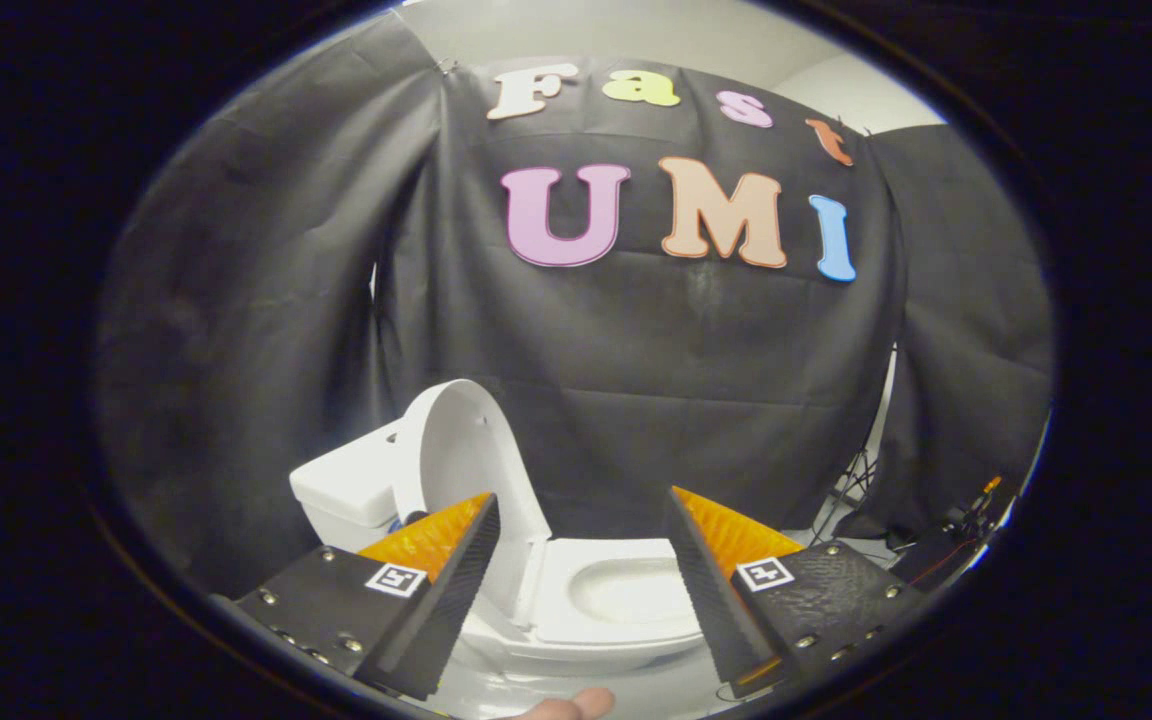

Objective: Open the toilet lid.

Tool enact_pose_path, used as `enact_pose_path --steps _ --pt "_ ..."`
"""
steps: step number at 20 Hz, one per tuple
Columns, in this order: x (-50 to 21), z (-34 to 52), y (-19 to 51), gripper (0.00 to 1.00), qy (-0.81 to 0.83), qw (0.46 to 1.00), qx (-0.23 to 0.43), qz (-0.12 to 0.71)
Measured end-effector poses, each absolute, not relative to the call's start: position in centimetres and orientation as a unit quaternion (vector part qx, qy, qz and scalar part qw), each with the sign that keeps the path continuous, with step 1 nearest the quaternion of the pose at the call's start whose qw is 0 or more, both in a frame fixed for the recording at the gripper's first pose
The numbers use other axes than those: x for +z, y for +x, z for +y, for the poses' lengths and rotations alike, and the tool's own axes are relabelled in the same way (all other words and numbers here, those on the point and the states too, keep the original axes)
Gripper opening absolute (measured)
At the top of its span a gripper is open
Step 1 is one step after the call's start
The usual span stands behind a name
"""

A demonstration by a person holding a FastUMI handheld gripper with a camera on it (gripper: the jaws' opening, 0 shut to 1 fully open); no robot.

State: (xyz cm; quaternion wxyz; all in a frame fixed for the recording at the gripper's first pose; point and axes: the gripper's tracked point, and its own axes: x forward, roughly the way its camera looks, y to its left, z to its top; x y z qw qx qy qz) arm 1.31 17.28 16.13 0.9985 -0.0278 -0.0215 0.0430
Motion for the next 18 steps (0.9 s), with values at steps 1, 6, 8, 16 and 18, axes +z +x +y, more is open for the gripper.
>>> enact_pose_path --steps 1,6,8,16,18 --pt "16.3 16.6 1.4 0.97 -0.026 0.999 0.04 -0.024" --pt "16.9 13.7 1.7 0.97 -0.018 0.999 0.032 -0.034" --pt "16.9 12.7 1.8 0.97 -0.015 0.999 0.029 -0.036" --pt "16.8 8.6 2.1 0.97 0.002 0.999 0.018 -0.046" --pt "16.6 7.8 2.2 0.97 0.009 0.999 0.019 -0.049"
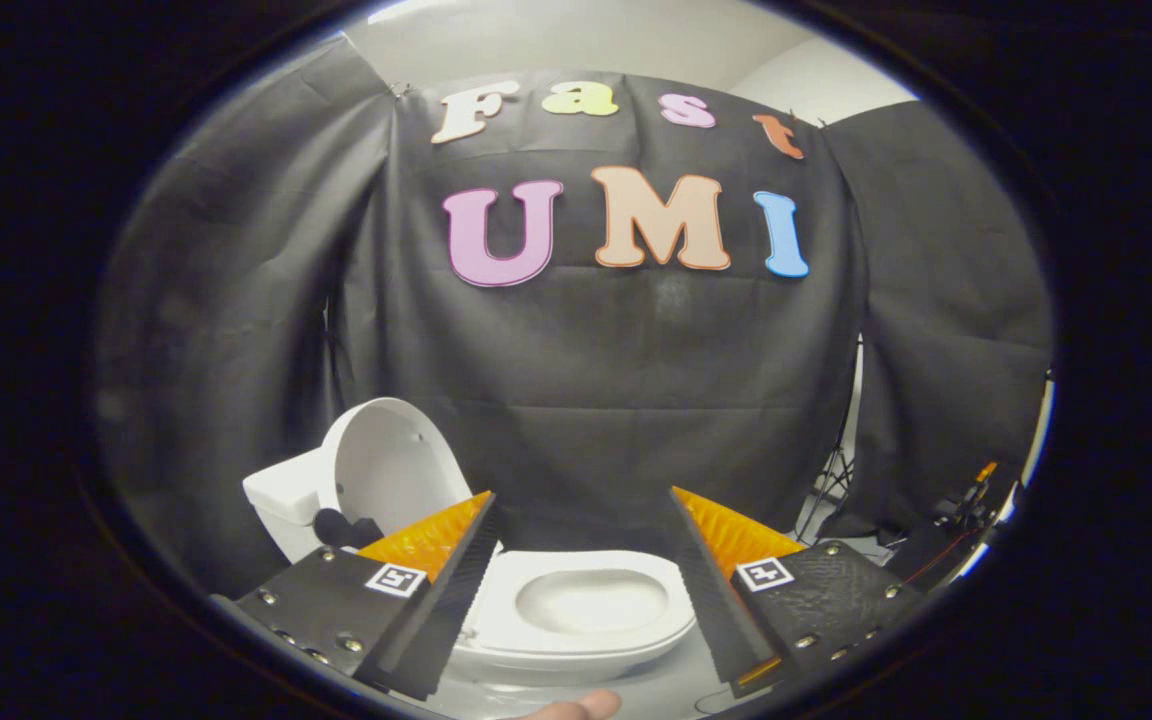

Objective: Open the toilet lid.

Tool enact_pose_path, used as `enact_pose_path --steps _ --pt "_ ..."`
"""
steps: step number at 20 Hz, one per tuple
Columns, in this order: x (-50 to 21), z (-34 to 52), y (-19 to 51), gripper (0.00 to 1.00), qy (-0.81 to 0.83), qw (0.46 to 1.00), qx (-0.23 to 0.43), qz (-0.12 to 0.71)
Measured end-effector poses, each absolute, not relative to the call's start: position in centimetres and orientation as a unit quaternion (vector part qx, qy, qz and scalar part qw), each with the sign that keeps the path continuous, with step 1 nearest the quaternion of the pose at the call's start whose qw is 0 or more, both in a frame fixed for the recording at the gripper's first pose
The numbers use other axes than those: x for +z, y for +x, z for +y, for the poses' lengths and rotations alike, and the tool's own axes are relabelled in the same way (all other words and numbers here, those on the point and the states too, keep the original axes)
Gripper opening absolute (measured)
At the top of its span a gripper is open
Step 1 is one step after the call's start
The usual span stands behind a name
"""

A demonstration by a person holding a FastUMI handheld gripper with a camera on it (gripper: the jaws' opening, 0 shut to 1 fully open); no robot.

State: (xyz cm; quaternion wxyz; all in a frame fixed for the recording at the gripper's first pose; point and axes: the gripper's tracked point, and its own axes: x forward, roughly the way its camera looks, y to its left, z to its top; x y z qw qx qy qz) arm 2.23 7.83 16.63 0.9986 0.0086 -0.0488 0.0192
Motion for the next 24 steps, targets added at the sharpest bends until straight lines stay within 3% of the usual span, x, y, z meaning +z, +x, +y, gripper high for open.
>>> enact_pose_path --steps 14,24 --pt "9.8 3.1 3.5 0.97 0.021 1.0 0.009 0.001" --pt "11.0 5.6 3.0 0.97 0.015 0.999 0.034 -0.037"
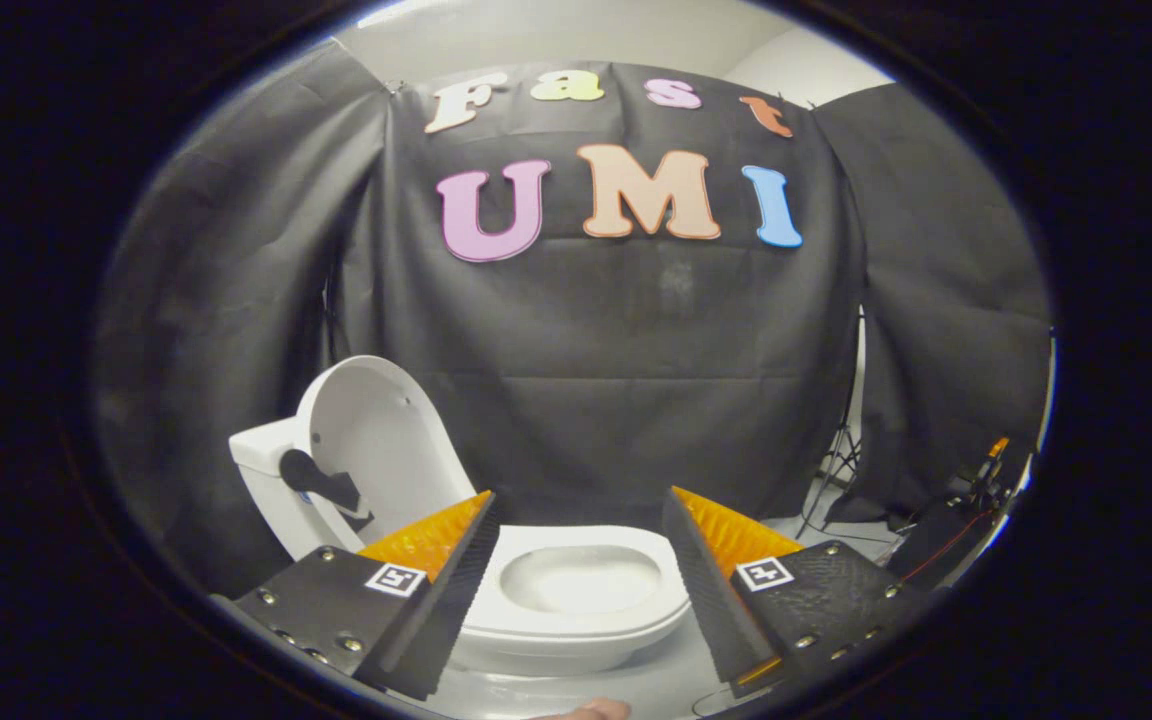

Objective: Open the toilet lid.

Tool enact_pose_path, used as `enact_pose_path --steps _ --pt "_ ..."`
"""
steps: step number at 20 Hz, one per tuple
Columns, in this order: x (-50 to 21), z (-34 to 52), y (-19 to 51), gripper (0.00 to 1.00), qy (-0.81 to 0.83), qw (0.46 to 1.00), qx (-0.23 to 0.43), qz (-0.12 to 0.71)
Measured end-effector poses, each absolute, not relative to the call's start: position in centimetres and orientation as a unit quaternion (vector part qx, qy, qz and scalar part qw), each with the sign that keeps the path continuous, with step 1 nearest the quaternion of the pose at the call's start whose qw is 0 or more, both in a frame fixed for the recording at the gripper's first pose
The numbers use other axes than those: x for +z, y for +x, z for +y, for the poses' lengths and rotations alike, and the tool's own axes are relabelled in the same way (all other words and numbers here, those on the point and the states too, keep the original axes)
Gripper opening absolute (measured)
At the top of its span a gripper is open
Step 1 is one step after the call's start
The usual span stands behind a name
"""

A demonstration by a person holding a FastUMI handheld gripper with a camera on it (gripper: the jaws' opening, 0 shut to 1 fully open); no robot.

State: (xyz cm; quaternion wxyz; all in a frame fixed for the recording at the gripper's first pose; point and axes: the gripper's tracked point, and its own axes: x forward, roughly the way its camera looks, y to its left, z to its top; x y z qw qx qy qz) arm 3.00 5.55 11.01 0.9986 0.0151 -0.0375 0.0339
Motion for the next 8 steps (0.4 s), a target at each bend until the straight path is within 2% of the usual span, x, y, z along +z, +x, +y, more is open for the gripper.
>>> enact_pose_path --steps 8 --pt "10.4 6.25 2.54 0.97 0.019 0.998 0.05 -0.037"
